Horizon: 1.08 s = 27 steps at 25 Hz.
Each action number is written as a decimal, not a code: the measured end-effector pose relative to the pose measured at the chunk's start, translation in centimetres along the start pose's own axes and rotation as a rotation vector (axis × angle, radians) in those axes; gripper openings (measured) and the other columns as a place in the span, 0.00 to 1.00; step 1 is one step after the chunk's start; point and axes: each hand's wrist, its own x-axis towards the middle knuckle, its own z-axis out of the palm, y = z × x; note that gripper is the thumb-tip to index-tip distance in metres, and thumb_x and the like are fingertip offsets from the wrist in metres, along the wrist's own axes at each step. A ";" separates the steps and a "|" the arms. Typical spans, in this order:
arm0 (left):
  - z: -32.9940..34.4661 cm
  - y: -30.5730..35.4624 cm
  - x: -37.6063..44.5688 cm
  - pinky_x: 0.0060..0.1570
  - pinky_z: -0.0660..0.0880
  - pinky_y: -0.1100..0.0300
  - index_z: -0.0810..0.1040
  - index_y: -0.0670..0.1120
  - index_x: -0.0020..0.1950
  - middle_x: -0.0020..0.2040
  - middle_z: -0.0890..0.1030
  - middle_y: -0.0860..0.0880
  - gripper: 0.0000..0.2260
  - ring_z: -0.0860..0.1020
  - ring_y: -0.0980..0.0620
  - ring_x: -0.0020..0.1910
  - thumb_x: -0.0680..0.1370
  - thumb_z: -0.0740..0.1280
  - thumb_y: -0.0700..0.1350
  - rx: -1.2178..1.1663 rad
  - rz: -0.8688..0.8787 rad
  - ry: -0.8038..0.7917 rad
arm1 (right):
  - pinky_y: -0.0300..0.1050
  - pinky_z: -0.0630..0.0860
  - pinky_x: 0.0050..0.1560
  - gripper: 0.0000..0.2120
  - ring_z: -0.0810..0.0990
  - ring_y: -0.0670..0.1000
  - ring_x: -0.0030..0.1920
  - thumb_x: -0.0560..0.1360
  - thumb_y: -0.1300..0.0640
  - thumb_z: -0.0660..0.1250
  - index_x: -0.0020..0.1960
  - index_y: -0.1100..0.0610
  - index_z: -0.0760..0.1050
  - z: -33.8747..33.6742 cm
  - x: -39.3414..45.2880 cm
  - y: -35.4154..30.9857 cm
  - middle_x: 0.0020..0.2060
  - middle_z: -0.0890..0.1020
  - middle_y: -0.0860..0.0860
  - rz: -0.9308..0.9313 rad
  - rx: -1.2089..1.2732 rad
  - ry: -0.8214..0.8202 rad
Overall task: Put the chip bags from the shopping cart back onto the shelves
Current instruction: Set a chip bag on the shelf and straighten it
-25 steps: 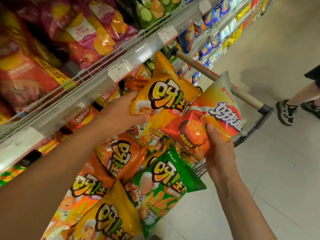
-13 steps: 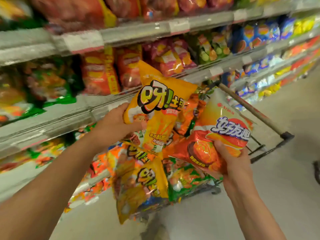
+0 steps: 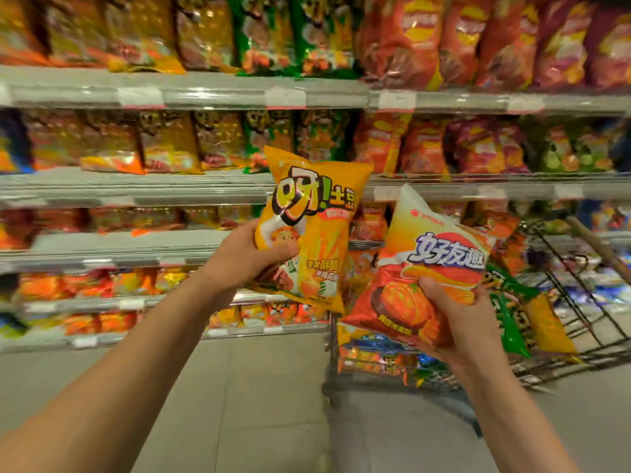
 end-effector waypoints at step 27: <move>-2.3 -9.8 5.3 0.39 0.83 0.53 0.82 0.47 0.57 0.51 0.87 0.46 0.11 0.86 0.43 0.49 0.78 0.73 0.49 -0.049 -0.533 0.201 | 0.38 0.83 0.42 0.30 0.85 0.42 0.50 0.70 0.50 0.80 0.67 0.44 0.72 8.4 16.4 7.1 0.56 0.85 0.43 0.186 -0.185 -0.398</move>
